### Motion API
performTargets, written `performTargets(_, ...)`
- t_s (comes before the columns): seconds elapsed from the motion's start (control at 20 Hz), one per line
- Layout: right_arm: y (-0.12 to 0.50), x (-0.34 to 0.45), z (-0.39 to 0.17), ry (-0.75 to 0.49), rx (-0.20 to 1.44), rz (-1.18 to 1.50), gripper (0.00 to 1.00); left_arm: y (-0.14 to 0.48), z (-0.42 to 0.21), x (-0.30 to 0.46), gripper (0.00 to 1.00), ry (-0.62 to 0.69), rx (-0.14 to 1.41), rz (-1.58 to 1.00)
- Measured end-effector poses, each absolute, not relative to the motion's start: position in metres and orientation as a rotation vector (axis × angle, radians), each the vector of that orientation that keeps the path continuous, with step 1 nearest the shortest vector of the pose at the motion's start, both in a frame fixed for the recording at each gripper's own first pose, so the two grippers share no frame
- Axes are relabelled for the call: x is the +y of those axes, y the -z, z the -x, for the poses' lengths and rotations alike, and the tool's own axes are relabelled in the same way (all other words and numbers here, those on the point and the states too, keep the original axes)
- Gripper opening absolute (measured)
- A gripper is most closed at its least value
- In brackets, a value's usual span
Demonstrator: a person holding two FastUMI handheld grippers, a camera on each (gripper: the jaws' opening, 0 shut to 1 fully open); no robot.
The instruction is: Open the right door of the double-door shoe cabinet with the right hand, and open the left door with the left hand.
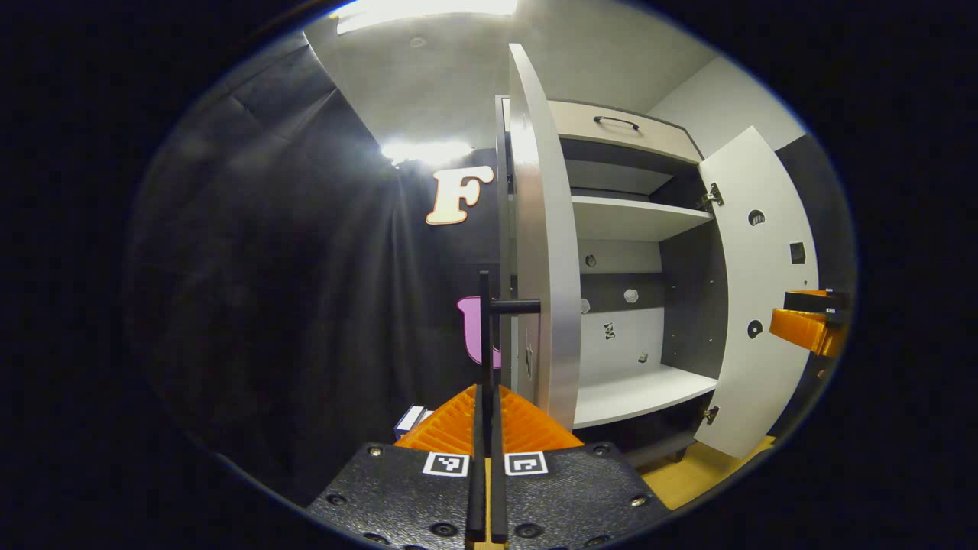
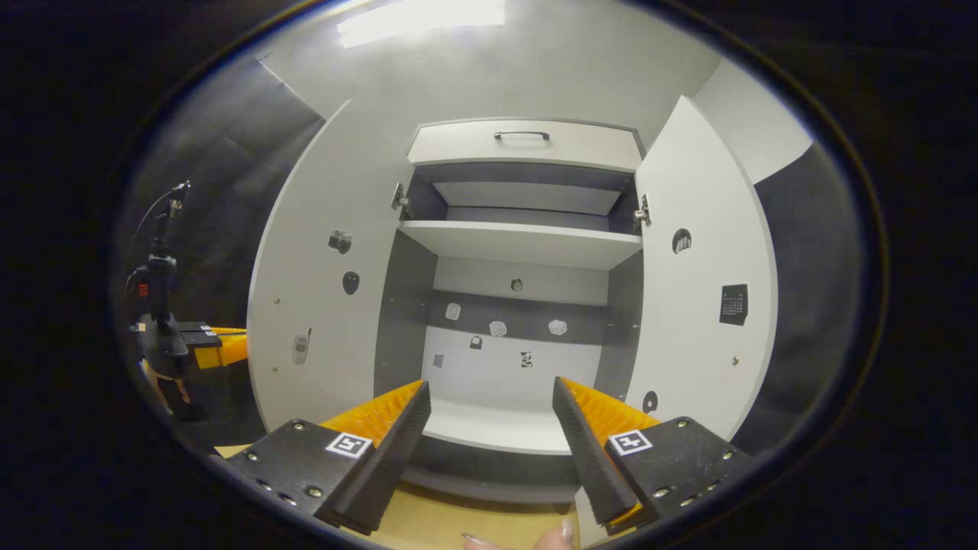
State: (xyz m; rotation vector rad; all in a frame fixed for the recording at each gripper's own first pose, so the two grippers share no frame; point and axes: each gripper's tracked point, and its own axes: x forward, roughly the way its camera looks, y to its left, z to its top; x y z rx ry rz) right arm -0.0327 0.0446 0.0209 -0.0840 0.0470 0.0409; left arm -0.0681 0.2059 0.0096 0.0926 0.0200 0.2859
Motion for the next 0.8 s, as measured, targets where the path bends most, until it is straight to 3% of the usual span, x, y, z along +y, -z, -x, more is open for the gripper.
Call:
performTargets(0.1,-0.020,0.041,0.033,-0.048,0.055,0.079,0.97,-0.017,0.074,0.214,0.12,-0.336,-0.006,-0.139)
performTargets(0.25,-0.022,0.040,0.035,-0.067,0.054,0.078,0.96,-0.021,0.086,0.215,0.55,-0.360,-0.016,-0.134)
performTargets(0.45,-0.025,0.040,0.037,-0.098,0.042,0.083,0.96,-0.011,0.100,0.214,0.87,-0.380,0.023,-0.105)
performTargets(0.6,-0.020,0.037,0.038,-0.122,0.052,0.086,0.97,-0.015,0.112,0.204,0.95,-0.386,0.010,-0.074)
performTargets(0.8,-0.015,0.024,0.050,-0.169,0.073,0.073,0.97,-0.023,0.132,0.179,0.93,-0.424,0.000,-0.102)
